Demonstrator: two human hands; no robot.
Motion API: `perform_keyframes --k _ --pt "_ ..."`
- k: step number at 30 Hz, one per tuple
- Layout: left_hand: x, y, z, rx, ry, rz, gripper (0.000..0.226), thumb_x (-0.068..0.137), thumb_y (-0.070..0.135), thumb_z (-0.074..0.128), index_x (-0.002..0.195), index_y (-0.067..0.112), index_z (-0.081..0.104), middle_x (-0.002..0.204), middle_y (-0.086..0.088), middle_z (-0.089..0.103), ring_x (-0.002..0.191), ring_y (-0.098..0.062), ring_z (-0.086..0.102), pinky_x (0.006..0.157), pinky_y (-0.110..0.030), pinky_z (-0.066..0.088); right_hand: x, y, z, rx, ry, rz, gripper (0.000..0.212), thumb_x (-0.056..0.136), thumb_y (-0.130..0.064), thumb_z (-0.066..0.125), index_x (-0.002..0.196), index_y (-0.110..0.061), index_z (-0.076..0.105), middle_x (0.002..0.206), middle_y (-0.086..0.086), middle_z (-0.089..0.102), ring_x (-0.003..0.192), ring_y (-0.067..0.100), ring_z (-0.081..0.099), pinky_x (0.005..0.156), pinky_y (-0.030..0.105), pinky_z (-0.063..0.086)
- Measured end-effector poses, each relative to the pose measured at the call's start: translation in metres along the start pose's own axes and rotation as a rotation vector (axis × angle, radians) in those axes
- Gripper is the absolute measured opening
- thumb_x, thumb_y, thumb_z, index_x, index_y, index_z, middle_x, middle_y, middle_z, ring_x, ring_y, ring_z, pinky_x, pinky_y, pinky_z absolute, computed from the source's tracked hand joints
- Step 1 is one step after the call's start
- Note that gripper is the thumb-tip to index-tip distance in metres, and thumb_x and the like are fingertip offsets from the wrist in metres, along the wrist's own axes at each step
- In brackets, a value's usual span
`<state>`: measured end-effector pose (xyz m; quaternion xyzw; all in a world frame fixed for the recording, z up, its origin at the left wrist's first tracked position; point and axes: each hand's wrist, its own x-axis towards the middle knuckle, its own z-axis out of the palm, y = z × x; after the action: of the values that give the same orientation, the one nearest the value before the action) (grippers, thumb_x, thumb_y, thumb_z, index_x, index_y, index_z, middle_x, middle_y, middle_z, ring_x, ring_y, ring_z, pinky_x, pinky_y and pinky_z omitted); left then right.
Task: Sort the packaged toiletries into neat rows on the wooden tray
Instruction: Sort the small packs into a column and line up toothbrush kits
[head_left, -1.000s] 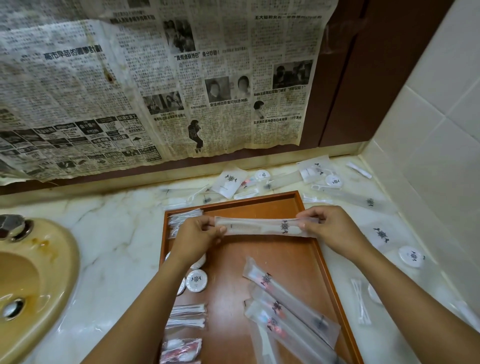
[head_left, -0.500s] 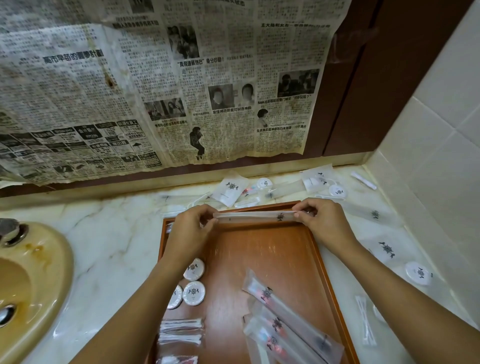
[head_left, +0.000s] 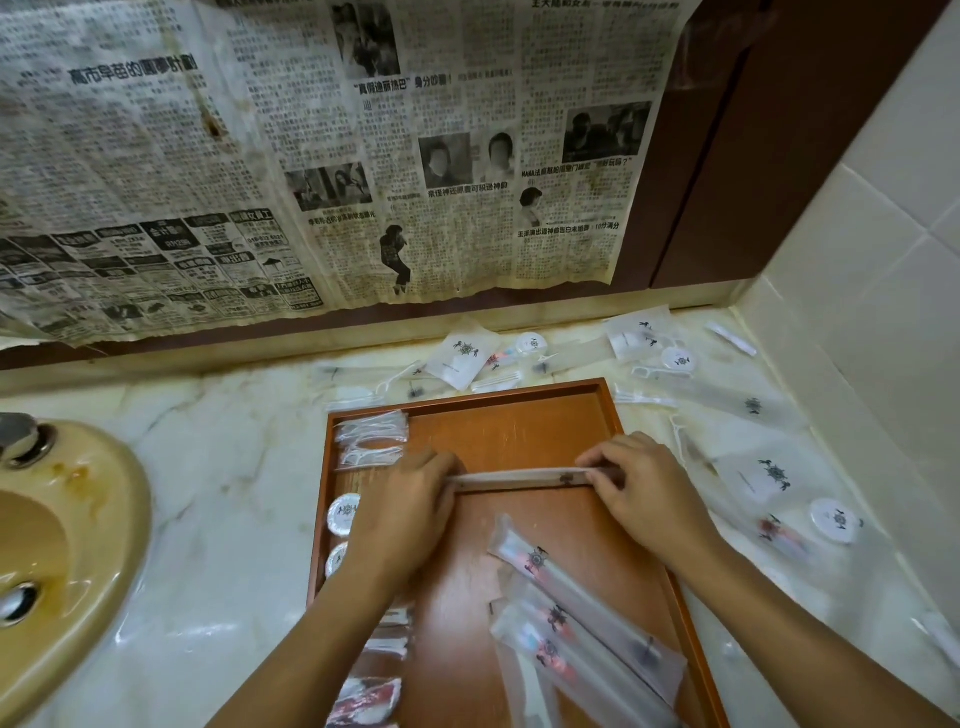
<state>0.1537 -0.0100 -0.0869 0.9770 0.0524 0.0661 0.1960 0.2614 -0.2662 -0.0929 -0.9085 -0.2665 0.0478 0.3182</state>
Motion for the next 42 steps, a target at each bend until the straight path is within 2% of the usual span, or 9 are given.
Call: perform_keyframes --k 4,8,12,15,20,28,33,37,42 --pt "-0.029 0.007 0.005 -0.020 -0.003 -0.044 0.014 0.090 0.018 0.061 0.099 0.028 0.064 0.096 0.010 0.062 0.083 -0.014 0.060 0.059 -0.027 0.047 -0.029 0.001 0.005 -0.061 -0.006 -0.017 0.016 0.086 -0.022 0.071 0.096 -0.034 0.070 0.089 -0.026 0.058 0.091 -0.001 0.052 0.097 0.034 0.041" --pt "-0.048 0.012 0.011 -0.013 -0.015 -0.049 0.016 0.088 0.018 0.064 0.101 0.028 0.065 0.100 0.011 0.059 0.084 -0.013 0.060 0.056 -0.027 0.048 -0.053 -0.002 0.009 -0.083 -0.020 -0.025 0.017 0.085 -0.022 0.073 0.097 -0.033 0.071 0.089 -0.024 0.056 0.090 -0.001 0.050 0.080 0.023 0.036" --pt "-0.053 0.012 0.015 0.060 -0.003 -0.009 0.026 0.083 0.016 0.066 0.108 0.025 0.066 0.106 0.006 0.058 0.092 -0.020 0.057 0.066 -0.034 0.052 -0.070 -0.005 0.012 -0.080 -0.004 -0.017 0.026 0.081 -0.021 0.077 0.104 -0.033 0.070 0.097 -0.021 0.057 0.097 0.003 0.051 0.083 0.028 0.037" --pt "-0.056 0.019 0.011 0.090 -0.003 0.016 0.030 0.087 0.024 0.050 0.114 0.027 0.064 0.114 0.004 0.056 0.098 -0.020 0.053 0.071 -0.037 0.051 -0.084 -0.013 0.013 -0.041 0.036 0.006 0.030 0.080 -0.021 0.078 0.107 -0.032 0.069 0.104 -0.020 0.057 0.103 0.004 0.052 0.085 0.031 0.038" --pt "-0.064 0.043 0.005 -0.182 -0.055 -0.217 0.009 0.093 0.034 0.055 0.102 0.031 0.056 0.097 0.010 0.064 0.081 -0.011 0.061 0.063 -0.031 0.048 -0.100 -0.026 0.016 0.035 -0.089 0.067 0.023 0.083 -0.035 0.073 0.106 -0.036 0.070 0.096 -0.028 0.061 0.094 -0.005 0.054 0.090 0.030 0.048" --pt "-0.049 0.054 0.019 -0.236 -0.186 -0.385 0.018 0.090 0.044 0.062 0.084 0.027 0.063 0.072 0.011 0.063 0.073 -0.011 0.061 0.062 -0.029 0.046 -0.093 -0.041 0.019 0.074 -0.230 0.199 0.034 0.087 -0.040 0.067 0.121 -0.035 0.065 0.096 -0.023 0.059 0.087 -0.005 0.054 0.081 0.013 0.045" --pt "-0.036 0.059 0.012 -0.384 -0.104 -0.369 0.017 0.092 0.034 0.061 0.077 0.028 0.066 0.068 0.012 0.067 0.065 -0.004 0.063 0.066 -0.036 0.055 -0.073 -0.057 0.008 0.248 -0.227 0.284 0.024 0.087 -0.037 0.067 0.111 -0.034 0.068 0.080 -0.014 0.068 0.074 0.002 0.062 0.073 0.022 0.054" --pt "-0.019 0.072 -0.005 -0.611 -0.003 -0.338 0.014 0.090 0.025 0.066 0.076 0.024 0.070 0.067 0.010 0.068 0.062 -0.001 0.061 0.061 -0.025 0.048 -0.046 -0.070 -0.008 0.366 -0.206 0.275 0.016 0.089 -0.033 0.067 0.104 -0.031 0.071 0.088 -0.013 0.071 0.082 -0.002 0.064 0.072 0.012 0.049" --pt "-0.005 0.085 -0.028 -0.867 0.082 -0.339 0.011 0.094 0.024 0.063 0.088 0.021 0.071 0.078 0.006 0.073 0.066 -0.004 0.064 0.062 -0.020 0.048 -0.018 -0.080 -0.031 0.498 -0.176 0.304 0.010 0.088 -0.024 0.069 0.085 -0.015 0.074 0.080 0.002 0.073 0.076 0.009 0.068 0.069 0.021 0.050"
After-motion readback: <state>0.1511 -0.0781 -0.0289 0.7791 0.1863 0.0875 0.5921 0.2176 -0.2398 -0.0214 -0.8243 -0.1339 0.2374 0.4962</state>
